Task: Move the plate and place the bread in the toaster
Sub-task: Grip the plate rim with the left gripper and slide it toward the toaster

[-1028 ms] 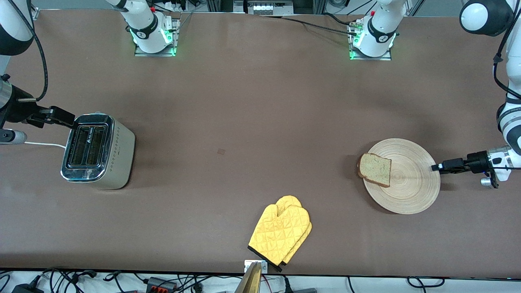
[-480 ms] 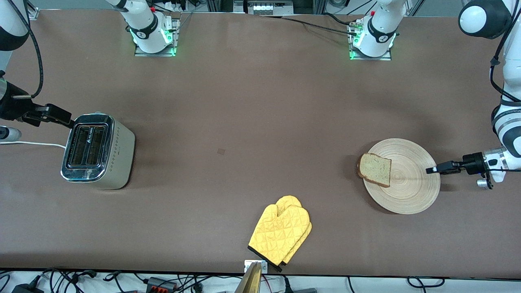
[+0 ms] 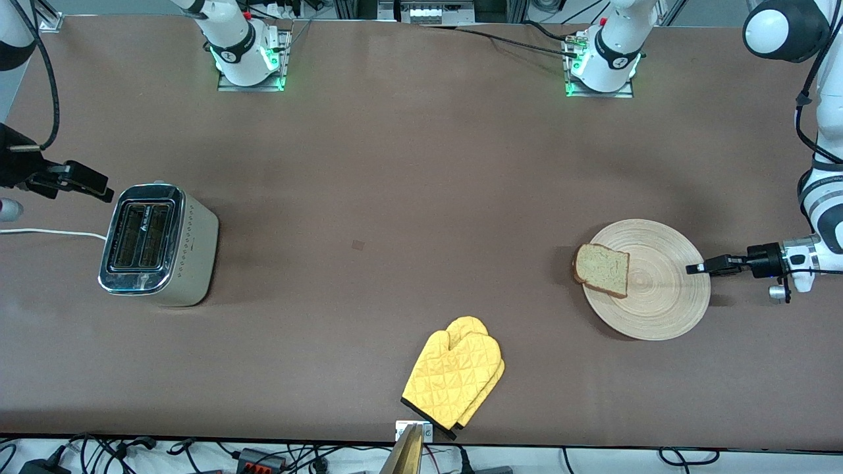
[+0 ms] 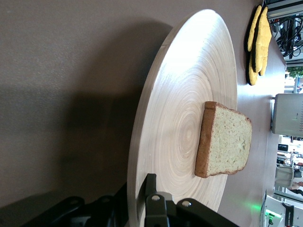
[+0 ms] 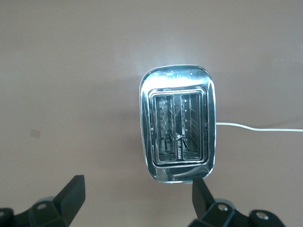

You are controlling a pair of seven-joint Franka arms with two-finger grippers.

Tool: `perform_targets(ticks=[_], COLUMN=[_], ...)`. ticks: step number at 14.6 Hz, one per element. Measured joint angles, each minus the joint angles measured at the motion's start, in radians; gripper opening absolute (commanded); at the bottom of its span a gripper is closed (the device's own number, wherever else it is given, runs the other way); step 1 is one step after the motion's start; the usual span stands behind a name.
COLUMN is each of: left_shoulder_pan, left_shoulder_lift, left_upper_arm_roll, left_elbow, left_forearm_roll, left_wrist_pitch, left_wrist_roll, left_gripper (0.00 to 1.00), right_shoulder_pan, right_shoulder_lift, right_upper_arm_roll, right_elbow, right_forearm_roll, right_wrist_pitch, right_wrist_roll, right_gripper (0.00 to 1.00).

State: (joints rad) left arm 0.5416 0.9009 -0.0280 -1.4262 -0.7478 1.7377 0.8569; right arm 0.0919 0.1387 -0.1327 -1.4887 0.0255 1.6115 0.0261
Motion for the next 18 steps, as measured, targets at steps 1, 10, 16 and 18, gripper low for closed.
perform_targets(ticks=[1, 10, 16, 18], left_shoulder_pan=[0.001, -0.007, -0.02, -0.024], left_shoulder_lift=[0.0, 0.001, 0.001, 0.001], left_upper_arm_roll=[0.0, -0.035, -0.137, -0.191], left_elbow=[0.0, 0.002, -0.012, -0.038], left_forearm_roll=[0.0, -0.011, -0.022, -0.022], left_wrist_pitch=[-0.003, -0.115, -0.133, -0.116], left_wrist_roll=[0.016, -0.133, -0.213, -0.219], left_gripper=[0.01, 0.01, 0.01, 0.01], right_shoulder_pan=[-0.001, -0.004, -0.004, -0.004], right_shoulder_lift=[-0.003, 0.004, 0.004, 0.004], right_upper_arm_roll=[-0.001, -0.002, -0.002, -0.002], right_elbow=[0.0, -0.001, -0.001, -0.001], right_forearm_roll=[0.0, 0.0, 0.0, 0.0], right_wrist_pitch=[-0.008, -0.04, -0.065, -0.066], right_wrist_roll=[-0.002, -0.041, -0.043, -0.043], right_gripper=[1.0, 1.0, 1.0, 1.0])
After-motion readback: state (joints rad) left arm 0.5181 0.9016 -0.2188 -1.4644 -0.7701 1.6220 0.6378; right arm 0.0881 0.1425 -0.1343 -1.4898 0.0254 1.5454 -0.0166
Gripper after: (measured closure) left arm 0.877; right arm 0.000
